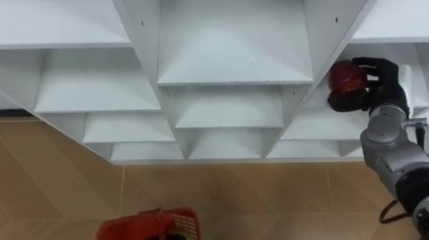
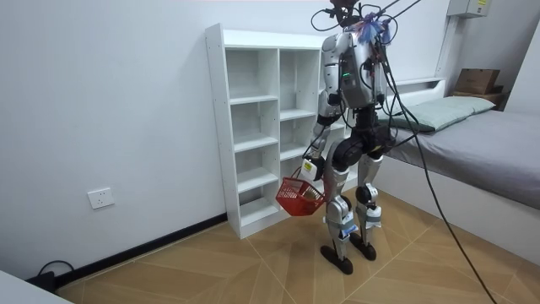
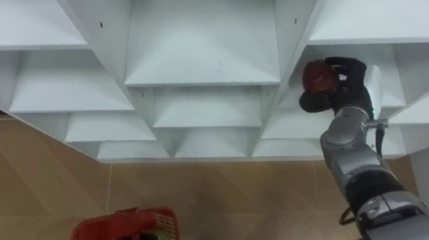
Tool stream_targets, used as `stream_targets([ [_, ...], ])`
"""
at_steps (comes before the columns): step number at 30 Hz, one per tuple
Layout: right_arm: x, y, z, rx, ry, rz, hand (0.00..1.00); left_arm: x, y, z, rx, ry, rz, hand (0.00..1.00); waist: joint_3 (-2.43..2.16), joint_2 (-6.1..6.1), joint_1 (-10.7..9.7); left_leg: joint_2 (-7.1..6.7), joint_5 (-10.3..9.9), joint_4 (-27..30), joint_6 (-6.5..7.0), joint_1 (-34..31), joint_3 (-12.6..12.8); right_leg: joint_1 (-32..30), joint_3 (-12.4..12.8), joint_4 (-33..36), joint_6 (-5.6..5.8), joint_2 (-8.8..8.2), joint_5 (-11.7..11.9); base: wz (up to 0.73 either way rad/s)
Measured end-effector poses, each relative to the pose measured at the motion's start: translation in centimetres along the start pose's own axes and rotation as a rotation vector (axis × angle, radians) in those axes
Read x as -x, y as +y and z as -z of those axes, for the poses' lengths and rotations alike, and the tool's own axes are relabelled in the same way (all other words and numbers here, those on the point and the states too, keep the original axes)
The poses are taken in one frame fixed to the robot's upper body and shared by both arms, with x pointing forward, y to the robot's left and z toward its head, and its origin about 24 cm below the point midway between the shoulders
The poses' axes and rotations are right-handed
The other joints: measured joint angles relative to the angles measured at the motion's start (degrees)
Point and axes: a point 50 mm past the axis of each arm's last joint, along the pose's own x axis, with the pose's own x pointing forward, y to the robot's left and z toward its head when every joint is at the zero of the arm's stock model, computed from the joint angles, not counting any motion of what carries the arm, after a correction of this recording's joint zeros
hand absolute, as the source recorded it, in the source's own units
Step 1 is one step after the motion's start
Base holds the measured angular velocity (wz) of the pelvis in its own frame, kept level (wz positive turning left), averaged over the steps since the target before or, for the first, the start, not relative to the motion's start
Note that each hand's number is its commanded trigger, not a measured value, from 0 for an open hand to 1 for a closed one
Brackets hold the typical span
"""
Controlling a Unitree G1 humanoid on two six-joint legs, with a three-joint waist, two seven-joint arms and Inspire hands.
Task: Collect fruits from the closet
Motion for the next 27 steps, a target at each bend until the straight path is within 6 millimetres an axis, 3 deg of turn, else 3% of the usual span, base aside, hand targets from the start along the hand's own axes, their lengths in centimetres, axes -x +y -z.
stream_targets([
  [9,0.6,0.3,0.7,0.008,-0.017,-0.027,1.0,0.0,0.0,0.2,0.006,0.005,-0.001,1.0,0.29,0.55,-0.7,-0.2,0.0,-0.2,0.0,1.6,-1.0,2.6,-1.0,-1.2,0.01,0.03,0.0,0.06],
  [15,1.6,0.6,1.7,0.04,-0.06,-0.07,1.0,0.1,-0.1,0.3,0.009,0.001,0.003,1.0,-0.04,1.17,-1.6,-0.45,0.0,-0.9,-0.01,3.4,-1.8,4.6,-1.1,-2.2,0.01,0.33,0.0,0.06],
  [20,3.6,1.0,4.3,0.068,-0.049,-0.159,1.0,0.2,-0.4,0.7,0.03,0.005,0.014,1.0,-1.37,1.75,-2.0,-0.52,0.0,-1.9,0.0,6.3,-1.4,6.8,-0.8,-2.2,0.14,0.02,-0.1,-0.04],
  [23,5.2,1.2,5.8,0.077,-0.042,-0.22,1.0,0.4,-0.5,1.2,0.063,-0.007,0.016,1.0,-1.78,1.55,-3.5,-0.64,0.0,-2.3,0.0,9.0,-1.1,9.6,0.5,-2.7,0.36,0.1,-0.2,-0.02],
  [25,6.9,1.3,7.5,0.086,-0.02,-0.274,1.0,0.6,-0.4,1.7,0.082,-0.004,0.013,1.0,-2.8,0.86,-3.9,-0.7,0.0,-3.7,-0.01,11.9,-0.9,12.6,1.1,-4.6,0.42,0.36,-0.2,-0.08],
  [27,8.0,1.4,8.0,0.093,-0.027,-0.316,1.0,0.6,-0.4,1.6,0.089,-0.008,0.011,1.0,-3.0,0.53,-4.5,-0.62,0.0,-4.1,-0.02,13.0,-0.6,13.6,1.3,-5.1,0.42,0.49,-0.2,-0.09],
])
